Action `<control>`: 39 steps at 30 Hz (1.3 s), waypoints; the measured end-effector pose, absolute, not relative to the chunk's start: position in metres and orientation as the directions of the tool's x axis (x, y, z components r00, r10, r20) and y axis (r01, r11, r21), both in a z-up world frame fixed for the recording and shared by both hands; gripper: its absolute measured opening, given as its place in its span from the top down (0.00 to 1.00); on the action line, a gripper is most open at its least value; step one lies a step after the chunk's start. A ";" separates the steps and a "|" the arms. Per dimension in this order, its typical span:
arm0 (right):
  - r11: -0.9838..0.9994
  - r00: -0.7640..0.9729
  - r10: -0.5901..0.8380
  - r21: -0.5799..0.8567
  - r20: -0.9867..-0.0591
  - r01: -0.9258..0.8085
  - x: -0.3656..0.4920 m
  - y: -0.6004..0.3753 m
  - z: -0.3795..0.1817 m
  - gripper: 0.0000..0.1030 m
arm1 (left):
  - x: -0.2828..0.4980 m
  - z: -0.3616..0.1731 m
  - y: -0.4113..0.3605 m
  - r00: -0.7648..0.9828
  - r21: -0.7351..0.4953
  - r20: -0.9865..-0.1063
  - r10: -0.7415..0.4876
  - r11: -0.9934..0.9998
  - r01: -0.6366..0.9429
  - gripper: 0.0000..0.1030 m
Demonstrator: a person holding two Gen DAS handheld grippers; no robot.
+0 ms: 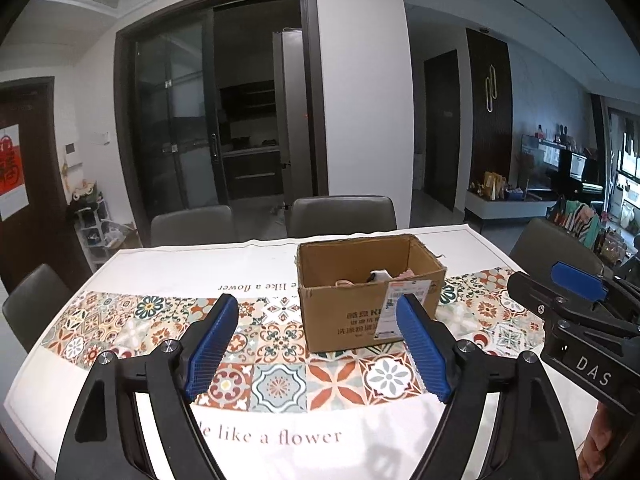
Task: Organize soft objects
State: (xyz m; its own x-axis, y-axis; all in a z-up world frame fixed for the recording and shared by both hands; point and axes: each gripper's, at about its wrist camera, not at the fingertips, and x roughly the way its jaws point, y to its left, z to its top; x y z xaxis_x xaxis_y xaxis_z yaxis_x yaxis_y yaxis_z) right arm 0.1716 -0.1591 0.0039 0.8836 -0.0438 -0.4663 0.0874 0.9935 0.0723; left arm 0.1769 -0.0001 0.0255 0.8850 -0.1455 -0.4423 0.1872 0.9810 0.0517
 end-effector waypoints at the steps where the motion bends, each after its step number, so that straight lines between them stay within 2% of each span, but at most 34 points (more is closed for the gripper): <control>1: 0.994 0.884 -0.041 0.074 -0.466 0.085 0.167 -0.161 0.005 0.39 | 0.173 0.026 0.000 0.886 0.050 -0.441 -0.144 0.982 0.184 0.21; 19: 0.996 0.889 -0.009 0.079 -0.457 0.050 0.079 -0.179 0.010 0.37 | 0.083 0.028 -0.015 0.902 0.055 -0.418 -0.107 0.988 0.143 0.13; 26: 0.995 0.895 -0.008 0.081 -0.447 0.050 0.059 -0.183 0.010 0.34 | 0.064 0.030 -0.019 0.910 0.069 -0.404 -0.091 0.989 0.130 0.11; 34: 0.996 0.899 -0.001 0.079 -0.438 0.039 0.048 -0.184 0.011 0.34 | 0.051 0.028 -0.018 0.911 0.064 -0.404 -0.085 0.991 0.121 0.02; 39: 0.997 0.900 0.005 0.075 -0.436 0.031 0.046 -0.183 0.011 0.34 | 0.047 0.027 -0.019 0.913 0.067 -0.401 -0.079 0.991 0.115 0.01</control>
State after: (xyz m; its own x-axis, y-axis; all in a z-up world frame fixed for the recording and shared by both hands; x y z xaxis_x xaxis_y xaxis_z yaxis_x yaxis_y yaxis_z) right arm 0.0463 -0.1826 0.0108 0.8999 0.0051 -0.4362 0.0307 0.9967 0.0750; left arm 0.0470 -0.0190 0.0271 0.9126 -0.0791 -0.4010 0.1152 0.9911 0.0666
